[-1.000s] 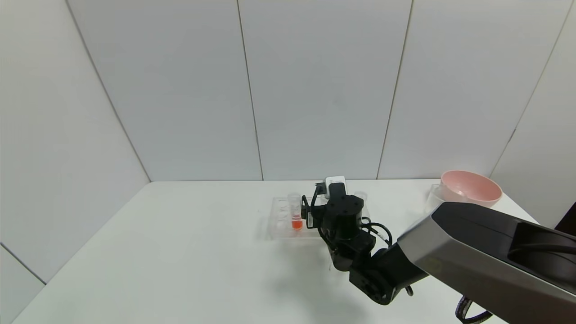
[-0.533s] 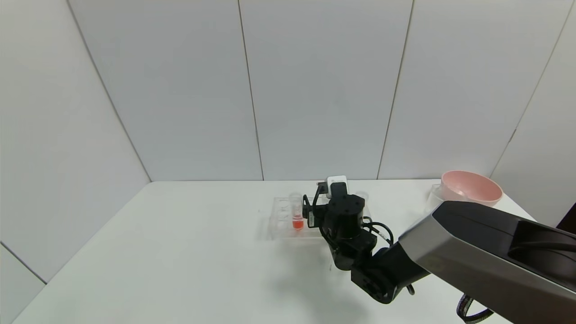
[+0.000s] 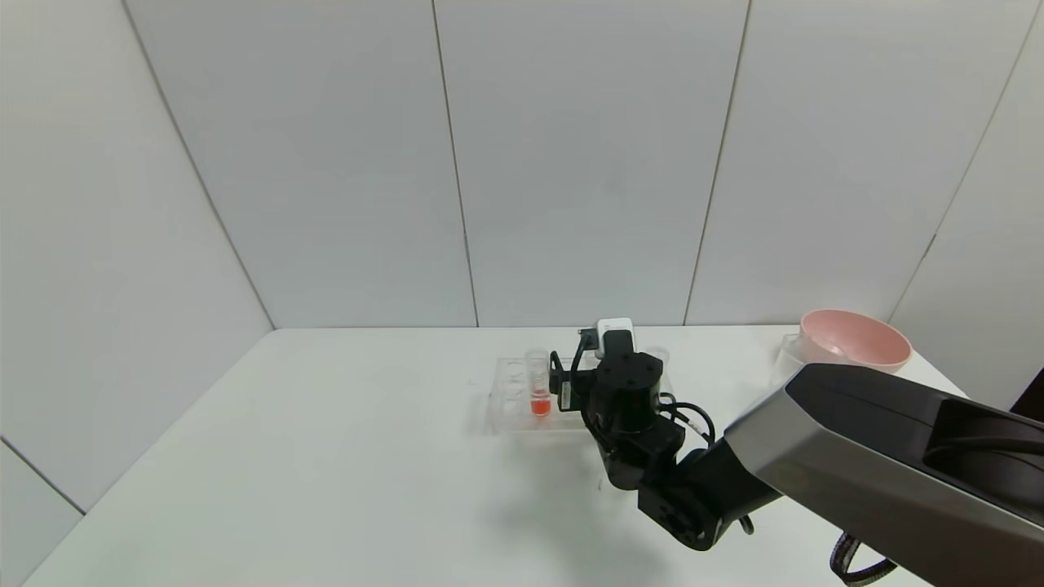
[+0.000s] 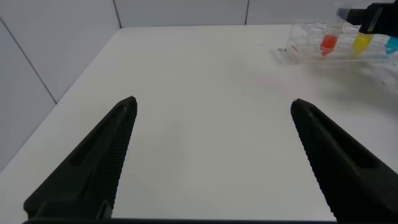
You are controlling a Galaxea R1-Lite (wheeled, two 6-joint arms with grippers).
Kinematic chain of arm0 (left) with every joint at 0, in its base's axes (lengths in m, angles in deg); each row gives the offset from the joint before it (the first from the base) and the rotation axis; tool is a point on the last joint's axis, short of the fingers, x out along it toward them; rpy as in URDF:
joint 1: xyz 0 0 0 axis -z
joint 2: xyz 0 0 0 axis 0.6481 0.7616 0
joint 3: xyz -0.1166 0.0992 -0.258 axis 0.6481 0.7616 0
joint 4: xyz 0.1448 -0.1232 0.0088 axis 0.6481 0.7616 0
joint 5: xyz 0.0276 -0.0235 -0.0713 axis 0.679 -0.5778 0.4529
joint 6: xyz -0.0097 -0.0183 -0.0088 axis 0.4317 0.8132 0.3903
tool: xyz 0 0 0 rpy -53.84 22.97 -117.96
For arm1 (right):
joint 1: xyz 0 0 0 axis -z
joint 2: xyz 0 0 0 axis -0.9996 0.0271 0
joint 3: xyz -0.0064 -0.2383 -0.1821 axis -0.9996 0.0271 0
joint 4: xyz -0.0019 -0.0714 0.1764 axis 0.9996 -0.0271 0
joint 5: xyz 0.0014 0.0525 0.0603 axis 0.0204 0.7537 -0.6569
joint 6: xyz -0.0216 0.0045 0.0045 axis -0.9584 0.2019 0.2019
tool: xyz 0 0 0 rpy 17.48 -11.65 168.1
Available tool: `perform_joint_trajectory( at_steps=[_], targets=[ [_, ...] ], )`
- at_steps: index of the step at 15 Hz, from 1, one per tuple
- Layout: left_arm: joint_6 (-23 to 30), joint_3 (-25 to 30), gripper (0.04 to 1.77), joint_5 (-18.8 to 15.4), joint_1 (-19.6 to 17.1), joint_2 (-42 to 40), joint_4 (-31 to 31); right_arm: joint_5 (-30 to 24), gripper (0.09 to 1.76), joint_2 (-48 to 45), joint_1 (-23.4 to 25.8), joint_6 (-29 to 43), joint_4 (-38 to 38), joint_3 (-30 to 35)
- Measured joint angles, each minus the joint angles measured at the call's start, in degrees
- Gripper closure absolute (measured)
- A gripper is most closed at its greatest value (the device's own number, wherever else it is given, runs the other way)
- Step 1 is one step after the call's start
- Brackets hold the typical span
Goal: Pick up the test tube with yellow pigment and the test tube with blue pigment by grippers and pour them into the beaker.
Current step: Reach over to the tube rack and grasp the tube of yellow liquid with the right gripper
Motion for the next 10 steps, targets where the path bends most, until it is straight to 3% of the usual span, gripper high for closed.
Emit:
perform_joint_trajectory(
  at_steps=[10],
  targets=[
    [0.0,0.0,0.05,0.0,0.0,0.0,0.0,0.1,0.21,0.0,-0.2,0.2,0.0,0.0]
  ],
)
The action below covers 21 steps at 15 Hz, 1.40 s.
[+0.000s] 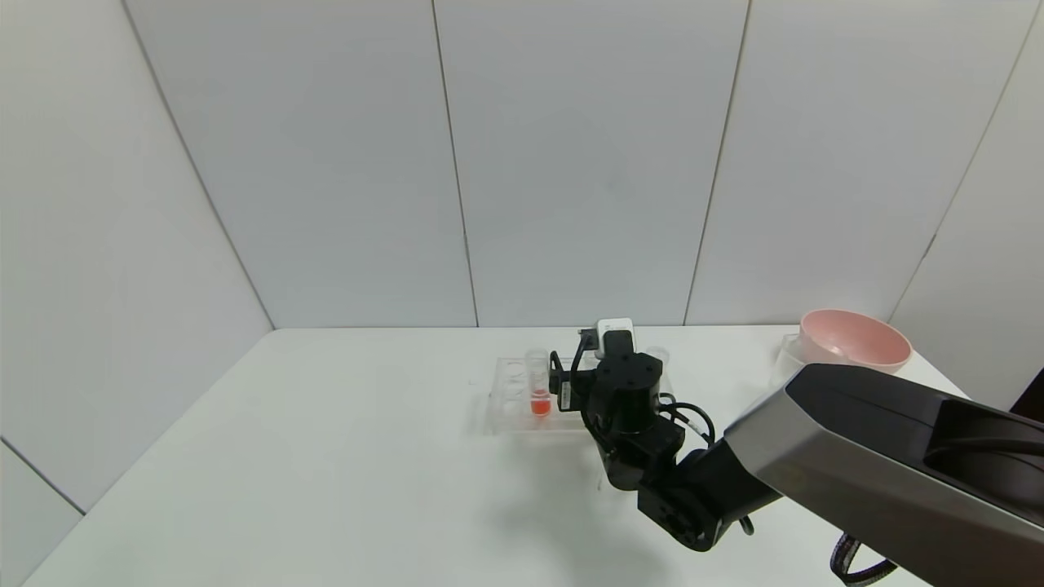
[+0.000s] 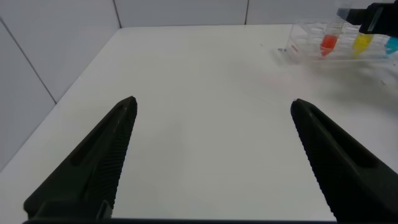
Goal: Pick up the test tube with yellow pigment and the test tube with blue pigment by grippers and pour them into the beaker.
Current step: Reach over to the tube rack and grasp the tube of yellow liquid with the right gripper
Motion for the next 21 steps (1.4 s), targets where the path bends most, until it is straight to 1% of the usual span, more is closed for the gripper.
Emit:
perform_joint_trajectory(
  at_steps=[17,18,19,21],
  targets=[
    [0.0,0.0,0.05,0.0,0.0,0.0,0.0,0.9,0.19,0.2,-2.2,-0.1,1.3,0.0],
    [0.0,0.0,0.05,0.0,0.0,0.0,0.0,0.9,0.3,0.3,-2.2,-0.1,1.3,0.0],
    [0.0,0.0,0.05,0.0,0.0,0.0,0.0,0.8,0.48,0.4,-2.2,-0.1,1.2,0.0],
    [0.0,0.0,0.05,0.0,0.0,0.0,0.0,0.8,0.77,0.5,-2.2,-0.2,1.3,0.0]
  ],
)
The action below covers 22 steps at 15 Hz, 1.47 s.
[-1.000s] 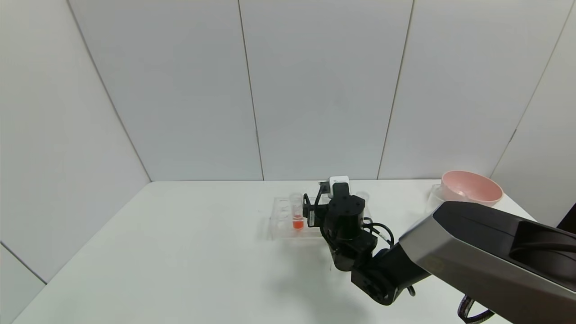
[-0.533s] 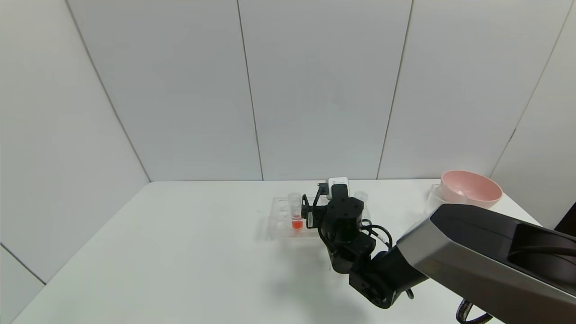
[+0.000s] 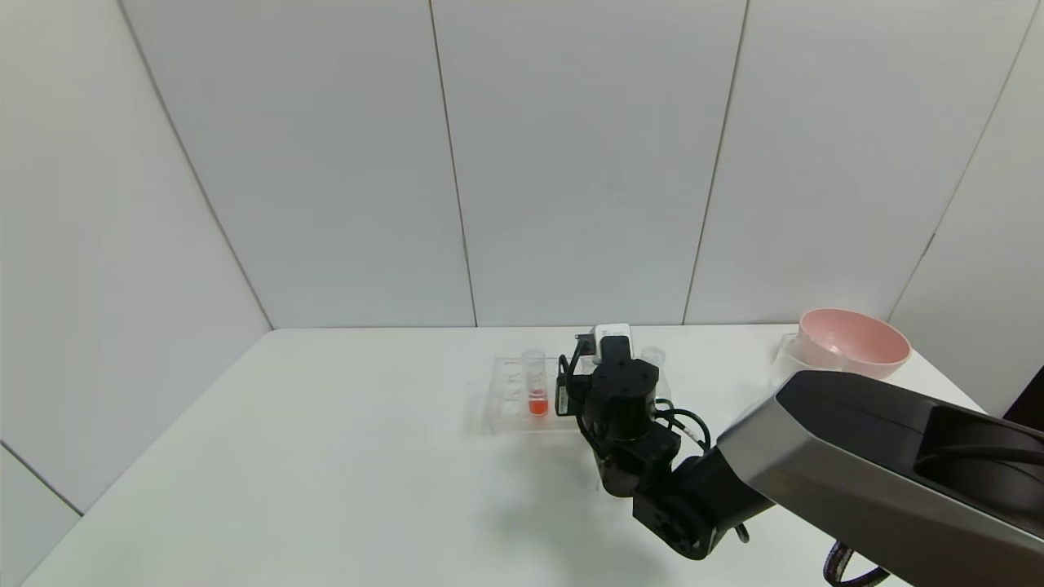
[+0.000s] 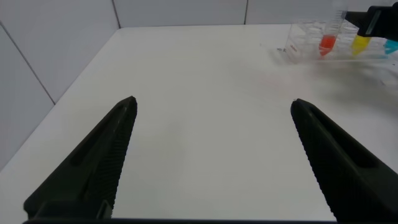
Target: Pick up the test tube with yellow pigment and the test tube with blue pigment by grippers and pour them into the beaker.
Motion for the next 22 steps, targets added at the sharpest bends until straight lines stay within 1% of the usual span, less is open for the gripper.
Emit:
perform_joint_trajectory(
  at_steps=[1,3,4,7,11,17,22],
  targets=[
    [0.0,0.0,0.05,0.0,0.0,0.0,0.0,0.0,0.89,0.0,0.0,0.0,0.0,0.0],
    [0.0,0.0,0.05,0.0,0.0,0.0,0.0,0.0,1.08,0.0,0.0,0.0,0.1,0.0],
    [0.0,0.0,0.05,0.0,0.0,0.0,0.0,0.0,1.26,0.0,0.0,-0.2,0.0,0.0],
    [0.0,0.0,0.05,0.0,0.0,0.0,0.0,0.2,1.24,-0.5,-0.1,-1.0,1.2,0.5],
    [0.0,0.0,0.05,0.0,0.0,0.0,0.0,0.2,1.24,-2.6,-0.5,-5.0,4.5,2.0],
    [0.0,0.0,0.05,0.0,0.0,0.0,0.0,0.0,1.24,-7.0,-0.8,-7.9,4.8,2.3],
    [0.0,0.0,0.05,0.0,0.0,0.0,0.0,-0.1,1.24,-8.1,-0.9,-8.4,4.7,2.5]
  ],
)
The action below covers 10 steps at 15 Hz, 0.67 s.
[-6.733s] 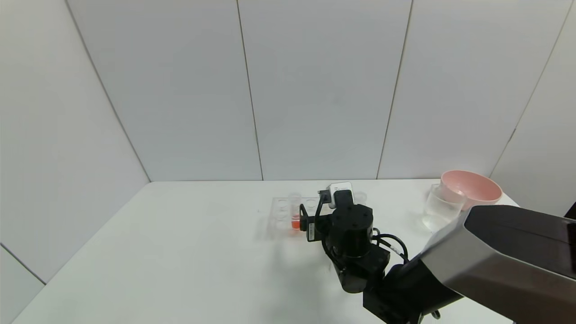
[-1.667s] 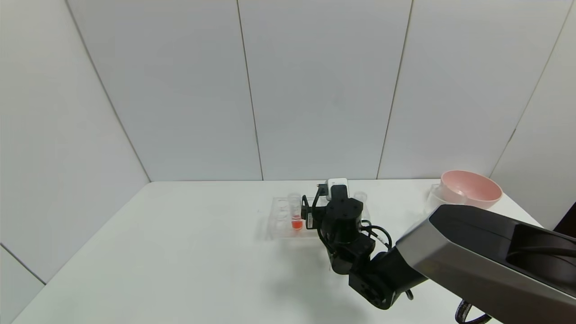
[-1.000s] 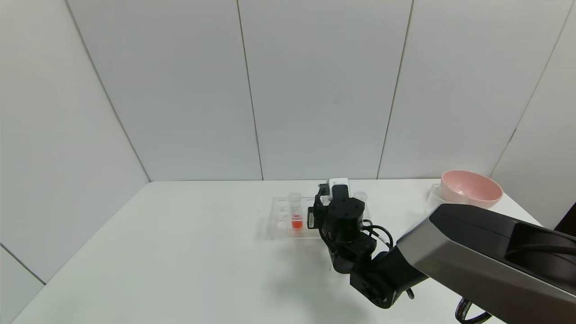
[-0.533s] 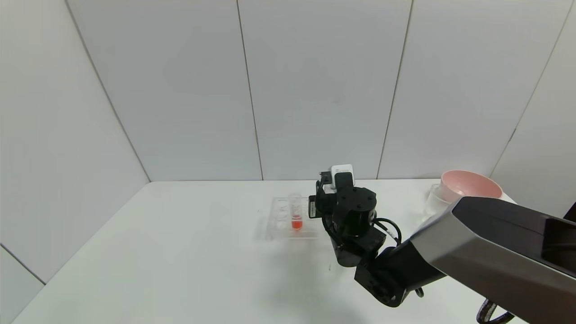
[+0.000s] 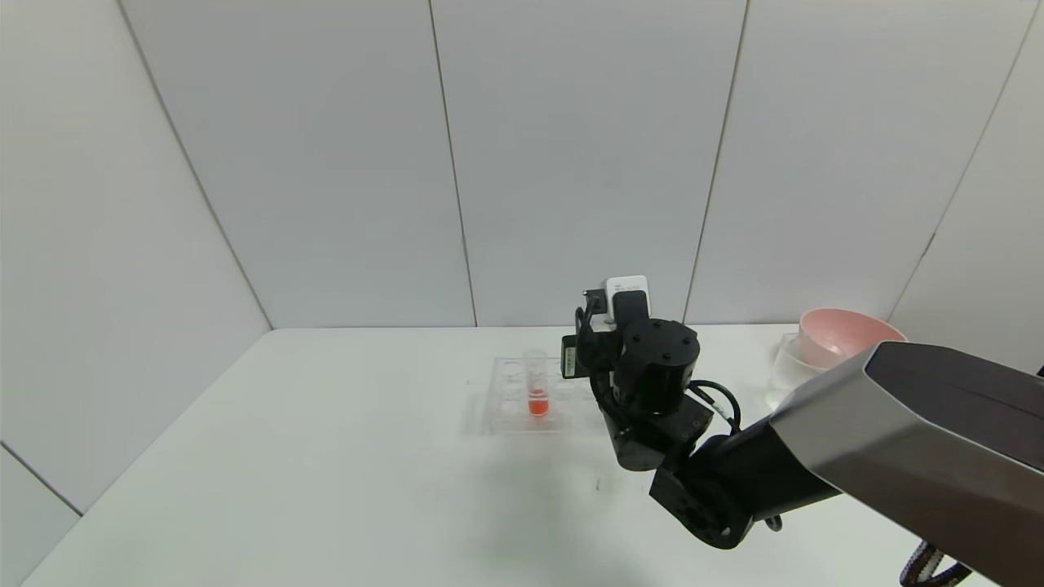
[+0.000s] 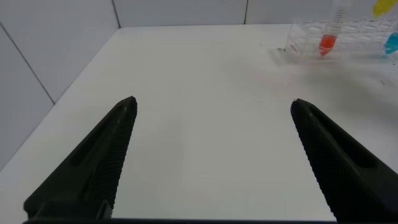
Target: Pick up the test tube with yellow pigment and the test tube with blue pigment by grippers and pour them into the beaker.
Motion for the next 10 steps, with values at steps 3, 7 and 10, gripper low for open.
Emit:
perform_joint_trajectory(
  at_steps=[3,7,10],
  targets=[
    [0.0,0.0,0.05,0.0,0.0,0.0,0.0,0.0,1.24,-0.1,0.0,0.0,0.0,0.1],
    [0.0,0.0,0.05,0.0,0.0,0.0,0.0,-0.4,1.24,-0.5,0.0,0.0,-0.1,0.8],
    [0.0,0.0,0.05,0.0,0.0,0.0,0.0,-4.6,1.24,-2.6,0.4,-0.5,-0.9,3.4]
  ],
)
